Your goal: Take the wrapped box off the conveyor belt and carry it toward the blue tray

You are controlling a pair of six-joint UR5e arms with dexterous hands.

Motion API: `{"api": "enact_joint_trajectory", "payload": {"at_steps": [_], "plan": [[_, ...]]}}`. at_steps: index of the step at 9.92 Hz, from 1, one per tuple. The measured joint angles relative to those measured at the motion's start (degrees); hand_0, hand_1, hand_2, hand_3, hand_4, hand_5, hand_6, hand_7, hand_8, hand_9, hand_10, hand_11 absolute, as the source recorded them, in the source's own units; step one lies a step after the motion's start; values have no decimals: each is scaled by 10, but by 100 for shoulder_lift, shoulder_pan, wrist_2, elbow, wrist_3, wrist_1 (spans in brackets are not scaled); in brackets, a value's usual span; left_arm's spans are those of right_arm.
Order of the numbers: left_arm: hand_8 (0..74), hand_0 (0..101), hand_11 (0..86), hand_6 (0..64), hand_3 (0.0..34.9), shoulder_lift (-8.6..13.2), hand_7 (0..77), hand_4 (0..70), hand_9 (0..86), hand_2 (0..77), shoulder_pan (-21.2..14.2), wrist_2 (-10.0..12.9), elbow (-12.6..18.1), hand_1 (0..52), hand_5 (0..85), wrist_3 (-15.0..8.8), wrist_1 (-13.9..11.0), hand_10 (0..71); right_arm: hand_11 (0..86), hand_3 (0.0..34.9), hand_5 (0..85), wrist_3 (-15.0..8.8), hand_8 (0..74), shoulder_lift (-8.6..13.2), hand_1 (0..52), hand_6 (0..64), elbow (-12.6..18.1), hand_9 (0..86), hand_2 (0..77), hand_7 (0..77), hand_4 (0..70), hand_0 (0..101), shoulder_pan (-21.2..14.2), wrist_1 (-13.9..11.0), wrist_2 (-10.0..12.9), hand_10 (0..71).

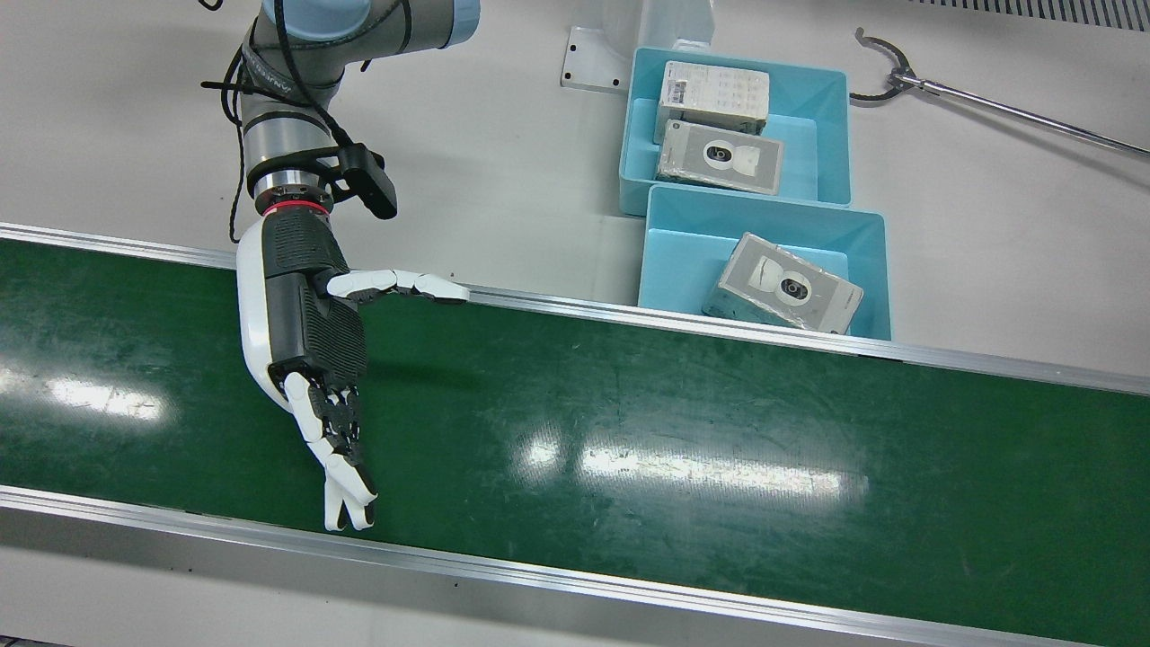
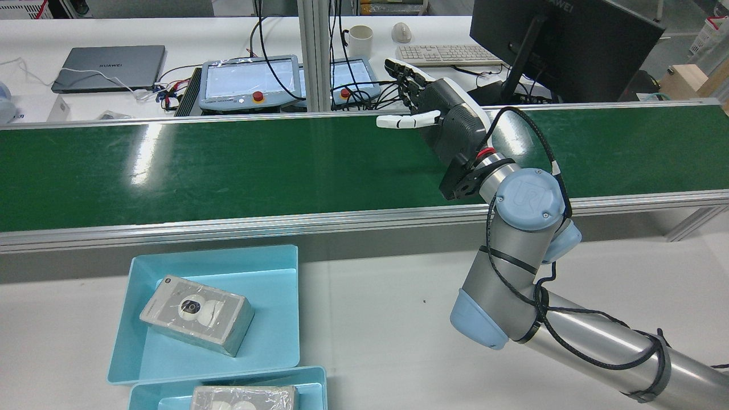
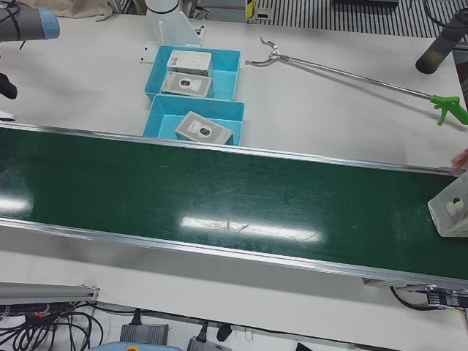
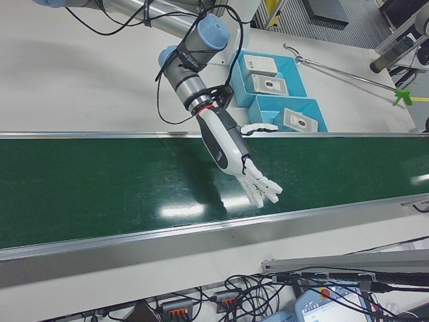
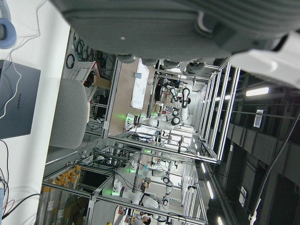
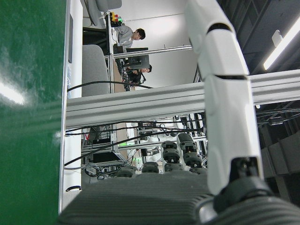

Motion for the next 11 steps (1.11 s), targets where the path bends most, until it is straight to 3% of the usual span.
{"api": "enact_joint_trajectory", "payload": {"at_steps": [5,6,8,9,11], "plan": [[5,0,5,5,0,0,5,0,5,5,0,0,0,0,11,0,0,5,16,0,125,10,0,20,207,16,6,11,158,11,60,509,-87,24,-8,0],[5,0,5,5,0,0,5,0,5,5,0,0,0,0,11,0,0,5,16,0,120,6,0,34,207,16,-2,11,158,5,60,509,-180,167,-17,0],[5,0,5,5,0,0,5,0,5,11,0,0,0,0,11,0,0,5,16,0,87,-21,0,26,185,16,-12,11,120,5,60,503,-265,468,-47,0],[5,0,5,5,0,0,5,0,5,11,0,0,0,0,11,0,0,5,16,0,120,-28,0,6,125,22,-12,11,44,22,87,496,-256,526,-54,0],[5,0,5,5,0,0,5,0,5,11,0,0,0,0,11,0,0,5,16,0,125,-34,0,-36,125,22,9,11,22,27,104,486,-176,351,-63,0]]}}
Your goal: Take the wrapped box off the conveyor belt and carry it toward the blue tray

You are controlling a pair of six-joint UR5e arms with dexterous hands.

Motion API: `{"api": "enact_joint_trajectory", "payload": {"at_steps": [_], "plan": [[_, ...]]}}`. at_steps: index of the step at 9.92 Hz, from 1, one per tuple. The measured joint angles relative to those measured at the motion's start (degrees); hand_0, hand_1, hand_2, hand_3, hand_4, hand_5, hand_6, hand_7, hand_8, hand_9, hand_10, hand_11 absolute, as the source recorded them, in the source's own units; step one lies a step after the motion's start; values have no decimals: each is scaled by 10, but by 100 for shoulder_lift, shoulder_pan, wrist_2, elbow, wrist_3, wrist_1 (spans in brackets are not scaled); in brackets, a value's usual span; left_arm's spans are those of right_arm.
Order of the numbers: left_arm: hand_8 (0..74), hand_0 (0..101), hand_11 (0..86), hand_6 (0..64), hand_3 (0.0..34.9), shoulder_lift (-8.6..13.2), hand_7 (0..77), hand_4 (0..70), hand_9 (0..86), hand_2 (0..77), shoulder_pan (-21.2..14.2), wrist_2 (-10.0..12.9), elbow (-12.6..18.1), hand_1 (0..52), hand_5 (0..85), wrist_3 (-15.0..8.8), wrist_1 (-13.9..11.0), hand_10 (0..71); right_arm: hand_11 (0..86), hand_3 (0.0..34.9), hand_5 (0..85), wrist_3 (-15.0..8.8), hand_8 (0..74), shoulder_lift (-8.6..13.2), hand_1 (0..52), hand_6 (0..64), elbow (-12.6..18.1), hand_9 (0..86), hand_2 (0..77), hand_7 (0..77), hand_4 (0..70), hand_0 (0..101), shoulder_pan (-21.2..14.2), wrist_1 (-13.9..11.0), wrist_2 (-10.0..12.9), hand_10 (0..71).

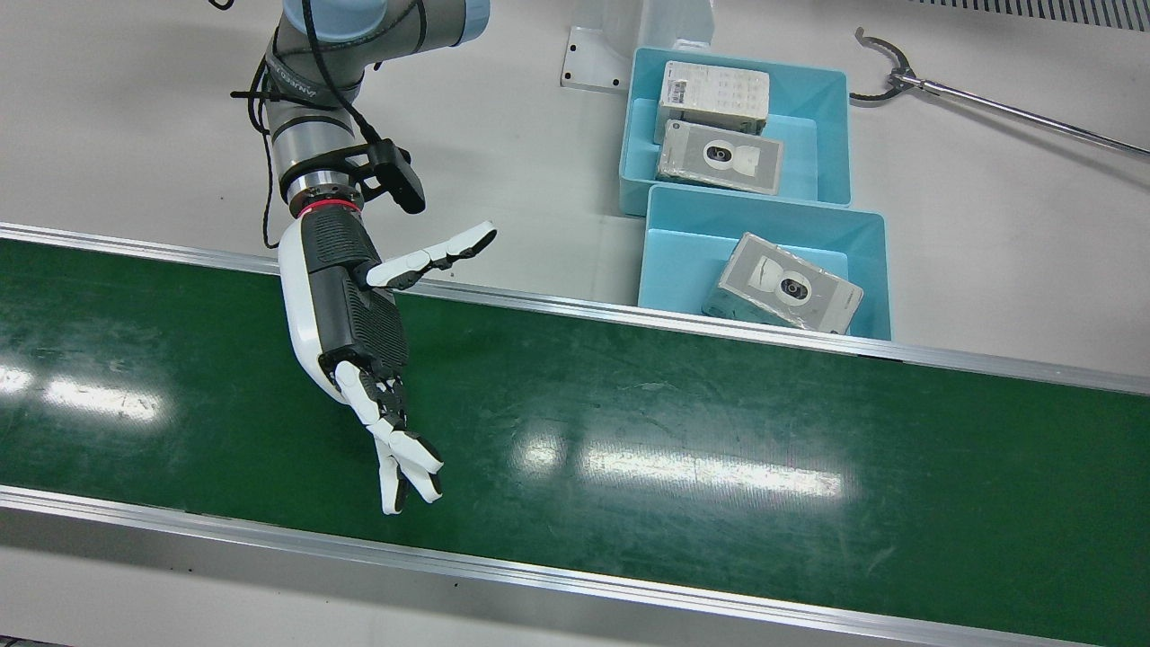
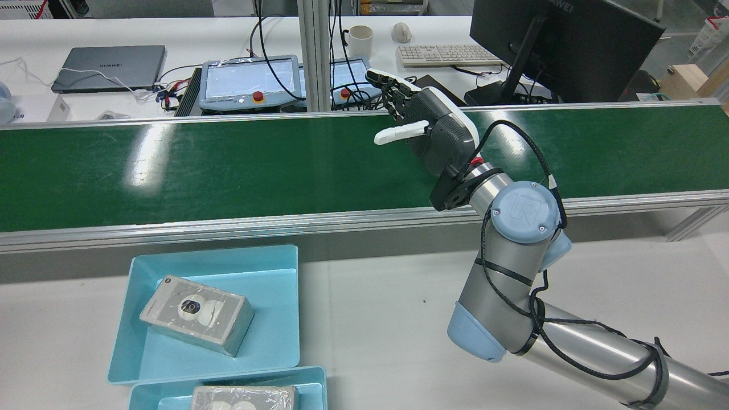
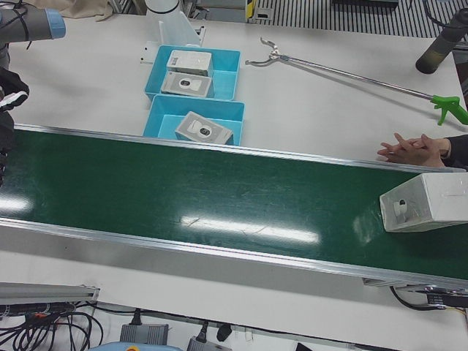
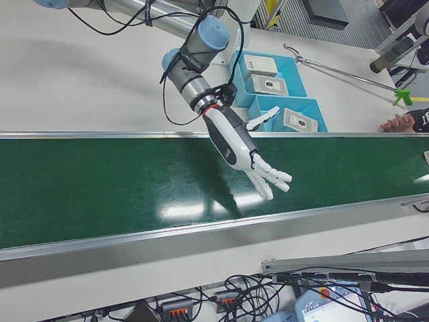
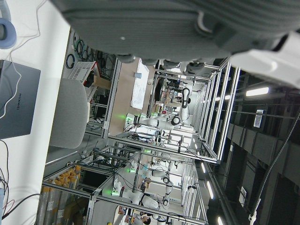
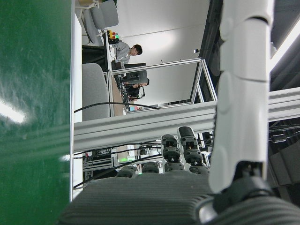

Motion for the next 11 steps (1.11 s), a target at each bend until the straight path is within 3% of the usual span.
{"api": "enact_joint_trajectory", "payload": {"at_steps": [1,2,3,6,11], "plan": [[5,0,5,5,0,0,5,0,5,11,0,0,0,0,11,0,0,5,16,0,142,1,0,-1,136,38,19,11,16,44,104,486,33,-200,-3,0],[5,0,5,5,0,0,5,0,5,11,0,0,0,0,11,0,0,5,16,0,153,4,0,4,185,33,32,11,82,16,98,509,52,-356,-5,0],[5,0,5,5,0,0,5,0,5,11,0,0,0,0,11,0,0,5,16,0,153,8,0,11,185,33,35,11,82,16,98,508,56,-436,-7,0],[5,0,5,5,0,0,5,0,5,11,0,0,0,0,11,0,0,5,16,0,136,22,0,14,164,27,36,11,60,16,71,504,51,-488,-5,0],[5,0,5,5,0,0,5,0,5,11,0,0,0,0,11,0,0,5,16,0,136,20,0,2,153,27,-53,11,49,16,87,494,-18,-418,4,0]]}}
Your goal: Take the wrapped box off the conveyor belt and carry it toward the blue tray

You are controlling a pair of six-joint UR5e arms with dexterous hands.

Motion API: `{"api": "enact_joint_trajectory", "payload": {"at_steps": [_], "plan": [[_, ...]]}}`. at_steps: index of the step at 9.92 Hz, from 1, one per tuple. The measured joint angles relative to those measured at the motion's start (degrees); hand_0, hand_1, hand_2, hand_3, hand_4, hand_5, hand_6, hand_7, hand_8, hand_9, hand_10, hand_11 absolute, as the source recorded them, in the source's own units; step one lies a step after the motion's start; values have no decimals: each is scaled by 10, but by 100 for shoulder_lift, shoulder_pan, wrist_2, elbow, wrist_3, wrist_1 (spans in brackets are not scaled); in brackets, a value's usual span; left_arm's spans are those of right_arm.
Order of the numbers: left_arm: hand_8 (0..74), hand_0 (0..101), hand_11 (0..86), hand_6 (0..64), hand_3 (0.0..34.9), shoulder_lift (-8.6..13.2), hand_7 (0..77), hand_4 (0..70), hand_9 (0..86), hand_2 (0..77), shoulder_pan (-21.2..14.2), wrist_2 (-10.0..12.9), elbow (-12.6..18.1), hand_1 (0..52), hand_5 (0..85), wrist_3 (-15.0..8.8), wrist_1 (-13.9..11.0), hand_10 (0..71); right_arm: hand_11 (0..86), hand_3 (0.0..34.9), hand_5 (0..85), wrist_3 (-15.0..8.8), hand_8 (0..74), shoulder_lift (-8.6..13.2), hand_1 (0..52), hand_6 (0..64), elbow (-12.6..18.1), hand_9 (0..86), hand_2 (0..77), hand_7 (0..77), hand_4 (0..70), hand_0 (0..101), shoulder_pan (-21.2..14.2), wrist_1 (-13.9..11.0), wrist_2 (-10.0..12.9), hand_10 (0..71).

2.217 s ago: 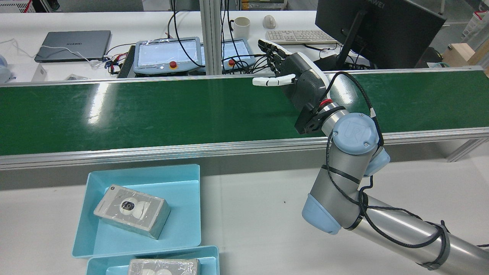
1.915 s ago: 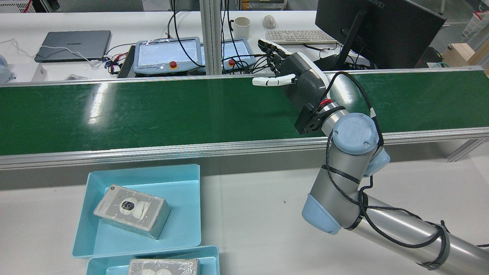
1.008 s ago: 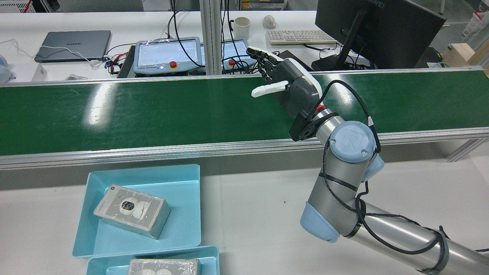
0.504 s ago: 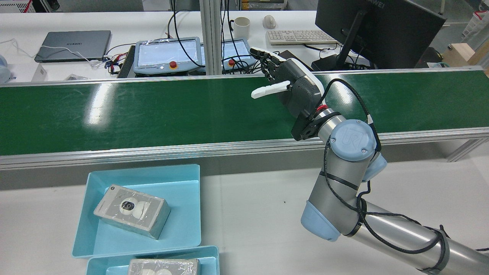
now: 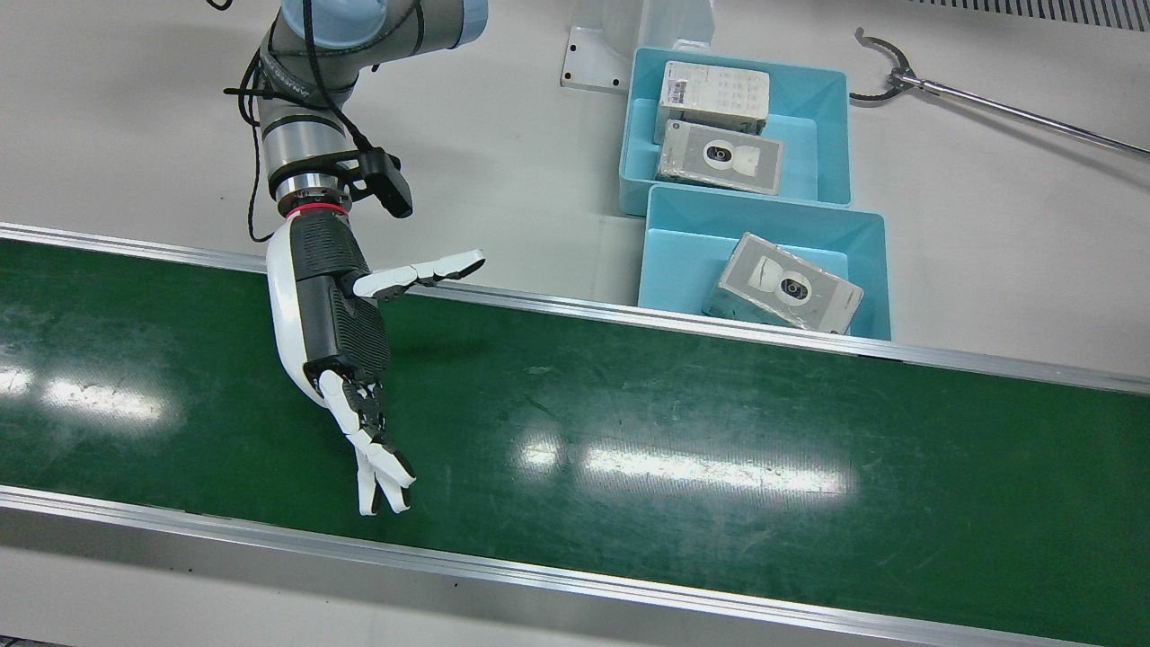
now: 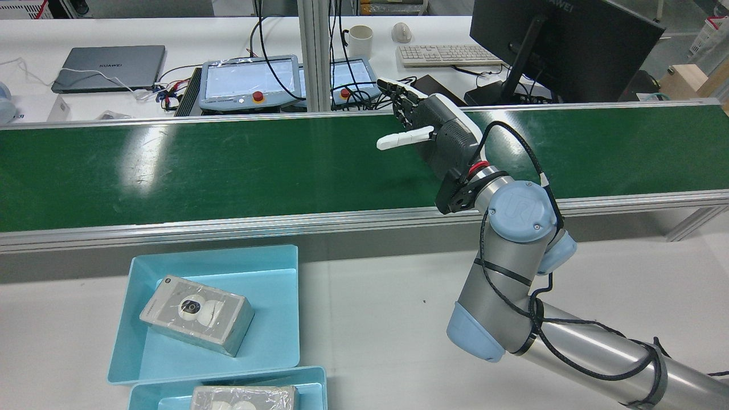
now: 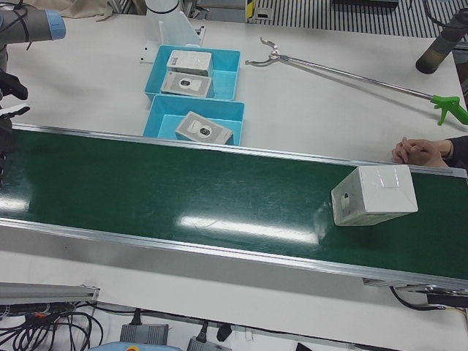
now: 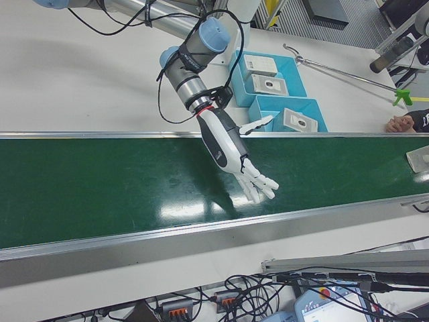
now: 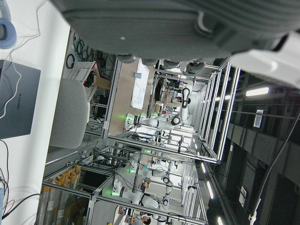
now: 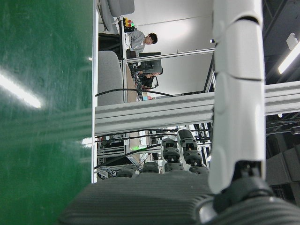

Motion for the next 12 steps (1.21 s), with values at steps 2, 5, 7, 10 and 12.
{"api": "enact_joint_trajectory", "payload": {"at_steps": [2,5,7,10,12], "plan": [[5,0,5,5,0,0,5,0,5,11,0,0,0,0,11,0,0,5,16,0,125,12,0,-6,153,27,-27,11,49,16,87,493,-16,89,-2,0],[5,0,5,5,0,0,5,0,5,11,0,0,0,0,11,0,0,5,16,0,125,21,0,-16,158,27,-34,11,60,16,87,493,27,116,-2,0],[5,0,5,5,0,0,5,0,5,5,0,0,0,0,11,0,0,5,16,0,136,25,0,-21,158,27,-19,11,60,16,87,493,95,119,-3,0],[5,0,5,0,0,0,5,0,5,11,0,0,0,0,11,0,0,5,16,0,125,32,0,-23,125,16,18,11,16,16,76,480,160,126,3,0],[5,0,5,5,0,0,5,0,5,11,0,0,0,0,11,0,0,5,16,0,125,26,0,-23,142,22,11,11,16,16,76,480,140,128,-1,0]]}}
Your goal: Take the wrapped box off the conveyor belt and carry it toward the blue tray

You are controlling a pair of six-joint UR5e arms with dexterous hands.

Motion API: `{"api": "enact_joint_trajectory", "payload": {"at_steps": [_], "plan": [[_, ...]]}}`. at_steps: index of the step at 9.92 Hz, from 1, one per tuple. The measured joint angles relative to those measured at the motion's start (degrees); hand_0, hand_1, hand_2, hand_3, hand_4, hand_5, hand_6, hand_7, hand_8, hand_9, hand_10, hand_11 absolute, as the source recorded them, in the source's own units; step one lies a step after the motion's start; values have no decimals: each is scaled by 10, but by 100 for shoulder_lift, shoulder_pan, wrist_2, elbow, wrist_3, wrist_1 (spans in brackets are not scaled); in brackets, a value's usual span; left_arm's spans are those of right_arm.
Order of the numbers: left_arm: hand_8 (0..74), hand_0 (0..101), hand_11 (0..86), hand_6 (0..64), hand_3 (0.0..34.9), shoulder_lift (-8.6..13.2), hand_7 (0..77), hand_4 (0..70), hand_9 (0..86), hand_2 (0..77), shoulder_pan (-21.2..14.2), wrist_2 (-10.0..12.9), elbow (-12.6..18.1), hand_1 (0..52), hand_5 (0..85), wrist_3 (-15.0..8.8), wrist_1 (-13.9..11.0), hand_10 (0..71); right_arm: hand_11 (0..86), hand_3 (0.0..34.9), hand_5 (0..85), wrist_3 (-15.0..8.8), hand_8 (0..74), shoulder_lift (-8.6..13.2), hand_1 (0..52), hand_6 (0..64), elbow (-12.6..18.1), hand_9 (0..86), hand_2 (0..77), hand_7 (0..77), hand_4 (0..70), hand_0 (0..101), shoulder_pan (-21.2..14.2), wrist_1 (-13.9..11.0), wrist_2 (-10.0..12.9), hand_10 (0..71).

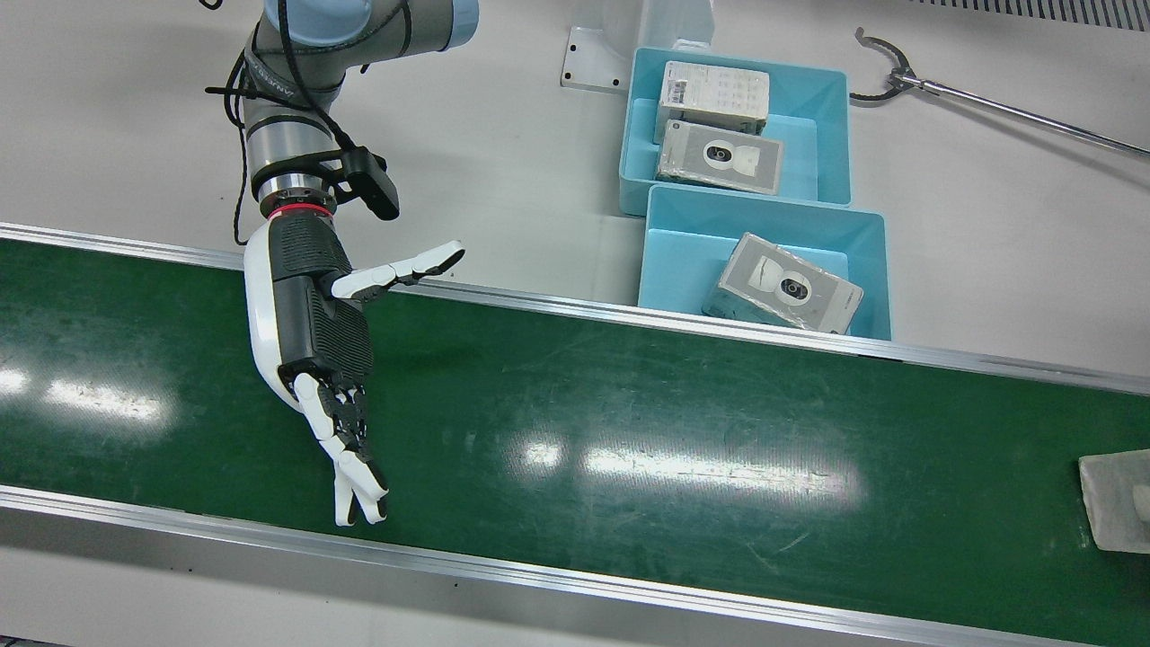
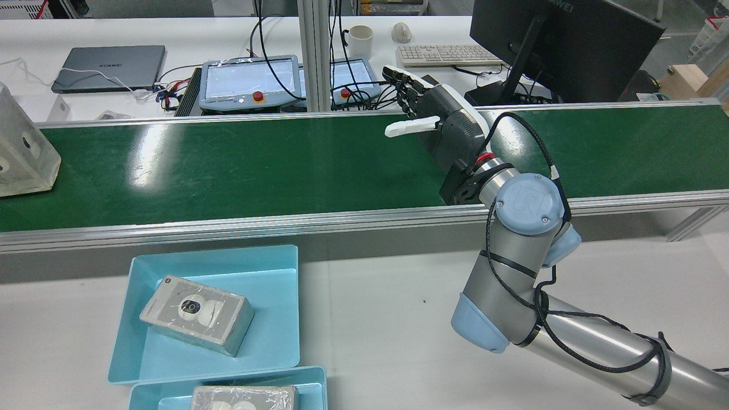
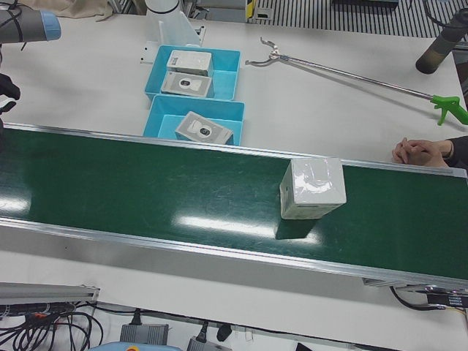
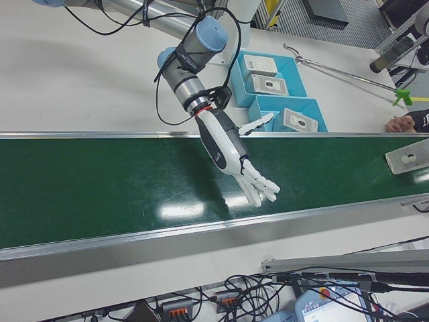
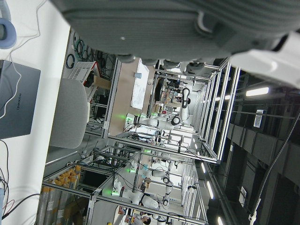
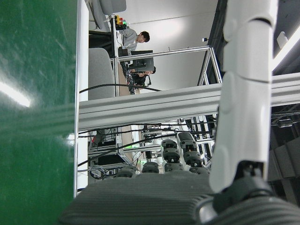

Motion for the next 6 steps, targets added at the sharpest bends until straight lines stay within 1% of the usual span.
{"api": "enact_joint_trajectory", "payload": {"at_steps": [1,6], "plan": [[5,0,5,5,0,0,5,0,5,11,0,0,0,0,11,0,0,5,16,0,120,-7,0,4,142,22,-11,11,27,11,76,480,-39,0,-1,0],[5,0,5,5,0,0,5,0,5,11,0,0,0,0,11,0,0,5,16,0,125,-30,0,11,142,22,-27,11,27,16,87,482,-119,0,-1,0]]}}
